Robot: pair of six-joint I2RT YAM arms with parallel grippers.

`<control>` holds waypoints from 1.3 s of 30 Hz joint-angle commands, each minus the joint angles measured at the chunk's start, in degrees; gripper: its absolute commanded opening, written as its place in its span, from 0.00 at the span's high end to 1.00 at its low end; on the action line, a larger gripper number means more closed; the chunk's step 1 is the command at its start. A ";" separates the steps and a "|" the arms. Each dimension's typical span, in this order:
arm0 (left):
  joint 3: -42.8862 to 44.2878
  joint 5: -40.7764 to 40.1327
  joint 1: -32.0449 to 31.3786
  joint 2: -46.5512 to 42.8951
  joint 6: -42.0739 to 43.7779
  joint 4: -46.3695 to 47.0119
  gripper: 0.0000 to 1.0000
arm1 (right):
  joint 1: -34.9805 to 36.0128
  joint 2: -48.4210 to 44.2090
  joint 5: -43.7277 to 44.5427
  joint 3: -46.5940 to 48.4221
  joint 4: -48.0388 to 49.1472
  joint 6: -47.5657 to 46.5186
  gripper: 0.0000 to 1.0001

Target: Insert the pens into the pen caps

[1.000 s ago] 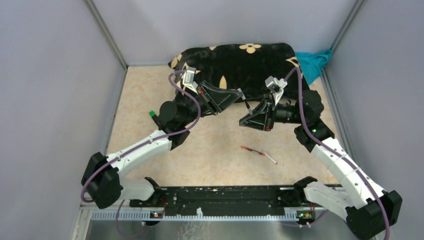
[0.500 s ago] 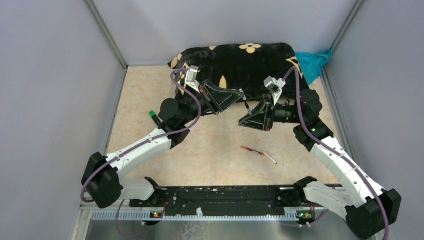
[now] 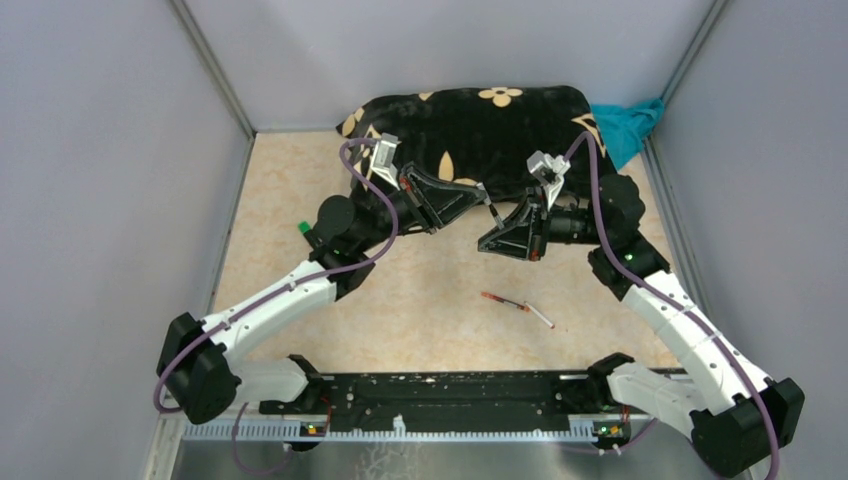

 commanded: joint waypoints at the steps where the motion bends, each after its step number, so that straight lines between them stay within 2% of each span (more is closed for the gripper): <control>1: -1.77 -0.46 -0.08 -1.70 0.45 0.59 1.00 | 0.59 -0.37 -0.03 3.39 0.98 -1.89 1.00; 8: -0.99 0.99 -0.11 -0.55 -1.16 1.02 1.00 | 0.63 -0.57 0.19 3.44 1.34 -1.91 1.00; 13: 0.21 5.16 -0.20 1.11 -1.88 -0.32 1.00 | 0.59 -0.25 2.00 4.14 1.29 -2.19 1.00; 25: 0.85 9.22 -3.15 2.26 3.29 -15.02 1.00 | 0.57 3.10 8.22 10.64 -1.28 -5.02 1.00; 31: 0.35 10.21 -5.02 3.69 3.57 -17.95 1.00 | 0.28 5.64 9.38 13.61 1.70 -3.65 1.00; 37: -1.55 11.27 -6.09 4.86 2.67 -18.30 1.00 | -1.07 7.52 8.22 14.46 9.13 2.61 1.00; 39: -1.79 12.13 -6.09 5.46 1.14 -17.48 1.00 | -0.55 7.64 9.58 16.52 5.18 -2.35 1.00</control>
